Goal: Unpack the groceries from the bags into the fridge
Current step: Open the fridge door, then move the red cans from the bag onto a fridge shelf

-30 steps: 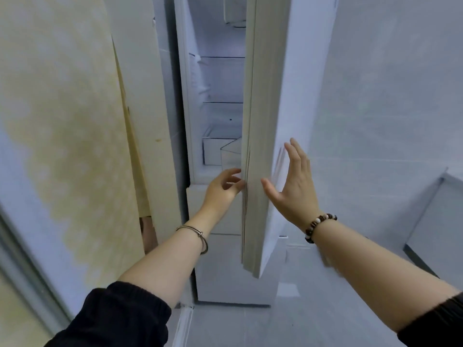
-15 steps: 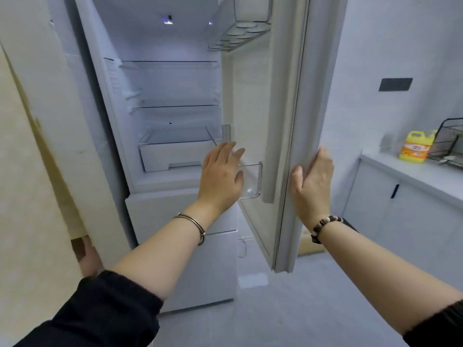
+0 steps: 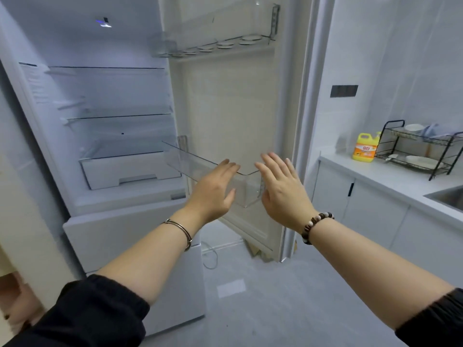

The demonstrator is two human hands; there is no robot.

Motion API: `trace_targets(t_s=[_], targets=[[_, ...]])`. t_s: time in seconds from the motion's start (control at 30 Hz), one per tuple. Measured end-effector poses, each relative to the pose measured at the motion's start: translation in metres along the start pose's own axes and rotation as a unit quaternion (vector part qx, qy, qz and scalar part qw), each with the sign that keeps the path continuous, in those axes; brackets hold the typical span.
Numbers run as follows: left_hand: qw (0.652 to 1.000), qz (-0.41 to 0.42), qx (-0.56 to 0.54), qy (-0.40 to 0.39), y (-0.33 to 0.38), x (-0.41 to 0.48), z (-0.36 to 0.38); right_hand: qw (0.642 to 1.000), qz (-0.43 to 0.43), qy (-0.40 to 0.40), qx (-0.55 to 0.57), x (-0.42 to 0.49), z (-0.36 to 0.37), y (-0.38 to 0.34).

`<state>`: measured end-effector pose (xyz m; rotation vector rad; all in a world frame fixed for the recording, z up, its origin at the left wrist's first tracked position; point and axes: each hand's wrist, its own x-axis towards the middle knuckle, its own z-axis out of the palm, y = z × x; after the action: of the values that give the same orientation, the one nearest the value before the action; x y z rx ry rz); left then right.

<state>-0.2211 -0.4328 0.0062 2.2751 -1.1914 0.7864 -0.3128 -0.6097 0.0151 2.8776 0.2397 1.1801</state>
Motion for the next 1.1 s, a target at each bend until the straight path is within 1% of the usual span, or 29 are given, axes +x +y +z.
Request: trace_targets(t_s=[0.1, 0.2, 0.3, 0.33, 0.4, 0.5, 0.6, 0.7, 0.8, 0.9, 1.0, 1.1], targets=[[0.998, -0.007, 0.054, -0.014, -0.01, 0.015, 0.011, 0.998, 0.012, -0.059, 0.002, 0.006, 0.006, 0.008], [0.997, -0.014, 0.074, -0.028, -0.023, 0.034, 0.021, 0.996, 0.027, -0.082, -0.016, 0.019, 0.014, 0.01], [0.997, 0.003, 0.081, -0.01, -0.036, 0.055, 0.032, 0.989, 0.058, -0.103, -0.087, 0.041, 0.029, 0.013], [0.997, -0.003, 0.076, -0.007, -0.042, 0.063, 0.035, 0.985, 0.073, -0.104, -0.117, 0.048, 0.033, 0.014], [0.998, -0.017, 0.061, 0.001, -0.056, 0.077, 0.04, 0.979, 0.099, -0.077, -0.162, 0.06, 0.042, 0.013], [0.999, 0.04, 0.018, 0.008, -0.076, 0.093, 0.045, 0.975, 0.136, -0.045, -0.168, 0.066, 0.049, 0.016], [0.996, 0.091, -0.016, -0.005, -0.084, 0.102, 0.045, 0.974, 0.133, -0.033, -0.183, 0.065, 0.053, 0.021], [0.991, 0.126, -0.02, 0.035, -0.086, 0.099, 0.05, 0.972, 0.137, -0.033, -0.188, 0.065, 0.054, 0.019], [0.987, 0.131, -0.027, 0.09, -0.087, 0.091, 0.058, 0.974, 0.123, -0.019, -0.191, 0.063, 0.055, 0.015], [0.983, 0.128, -0.039, 0.124, -0.087, 0.088, 0.059, 0.974, 0.123, 0.004, -0.189, 0.061, 0.054, 0.01], [0.979, 0.147, -0.047, 0.134, -0.089, 0.085, 0.06, 0.974, 0.127, 0.017, -0.188, 0.059, 0.053, 0.004], [0.977, 0.17, -0.045, 0.121, -0.089, 0.084, 0.059, 0.967, 0.145, 0.01, -0.21, 0.055, 0.05, -0.001]])
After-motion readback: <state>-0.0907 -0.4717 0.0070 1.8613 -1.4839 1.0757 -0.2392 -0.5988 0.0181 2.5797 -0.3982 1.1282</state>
